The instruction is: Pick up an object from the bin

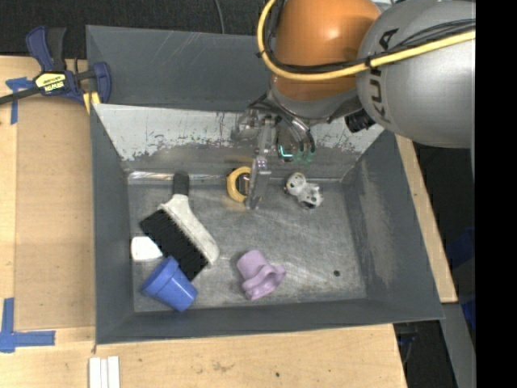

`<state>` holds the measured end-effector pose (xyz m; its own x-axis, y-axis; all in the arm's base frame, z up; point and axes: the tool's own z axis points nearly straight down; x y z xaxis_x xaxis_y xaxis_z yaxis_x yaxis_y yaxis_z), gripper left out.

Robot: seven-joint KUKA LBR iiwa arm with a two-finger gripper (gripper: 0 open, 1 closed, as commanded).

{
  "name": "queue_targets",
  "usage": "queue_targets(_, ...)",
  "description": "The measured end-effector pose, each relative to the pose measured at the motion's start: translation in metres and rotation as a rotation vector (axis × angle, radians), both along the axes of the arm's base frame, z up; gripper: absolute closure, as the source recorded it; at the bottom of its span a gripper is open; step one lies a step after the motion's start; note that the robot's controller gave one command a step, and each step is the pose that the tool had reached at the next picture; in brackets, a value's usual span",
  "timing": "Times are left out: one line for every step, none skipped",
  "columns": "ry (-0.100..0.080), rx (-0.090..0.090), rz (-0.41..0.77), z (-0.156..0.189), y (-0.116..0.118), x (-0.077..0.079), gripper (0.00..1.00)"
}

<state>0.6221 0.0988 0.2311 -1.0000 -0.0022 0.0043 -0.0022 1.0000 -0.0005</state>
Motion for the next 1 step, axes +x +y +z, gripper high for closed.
queue_targets(-0.008,0.002,-0.001,0.0049,0.0,0.0014,0.0)
